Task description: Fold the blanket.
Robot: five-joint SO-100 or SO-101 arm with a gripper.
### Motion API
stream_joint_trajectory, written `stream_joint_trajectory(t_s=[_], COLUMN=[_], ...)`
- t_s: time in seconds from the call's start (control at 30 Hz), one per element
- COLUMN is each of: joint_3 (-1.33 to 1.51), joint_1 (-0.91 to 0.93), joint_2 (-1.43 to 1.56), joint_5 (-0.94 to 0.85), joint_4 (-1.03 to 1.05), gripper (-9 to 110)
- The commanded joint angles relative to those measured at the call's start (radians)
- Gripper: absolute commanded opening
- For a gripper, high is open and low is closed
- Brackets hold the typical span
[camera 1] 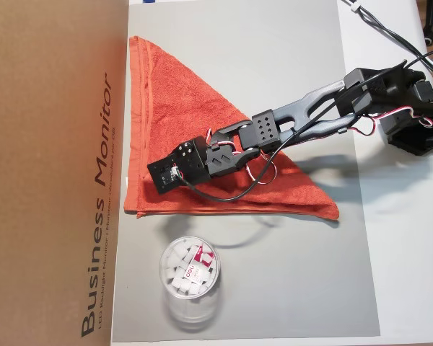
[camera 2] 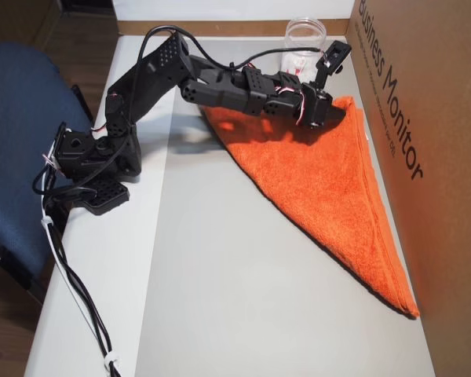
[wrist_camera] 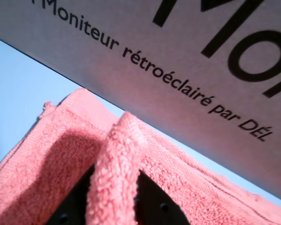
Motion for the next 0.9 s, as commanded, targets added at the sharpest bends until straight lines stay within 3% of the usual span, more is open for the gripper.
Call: stream_joint_trajectory(t_s=[0.0, 0.27, 0.53, 0.87], joint_3=[-0.081, -0.087, -0.077, -0.077], joint_1=[-0.020, -0.043, -0.055, -0.104], joint_2=[-0.003, -0.028, -0.028, -0.028], joint_5=[0.005, 0.011, 0.011, 0.103], joint_4=[-0.017, -0.021, -0.011, -0.023], gripper=[0, 0, 15, 14])
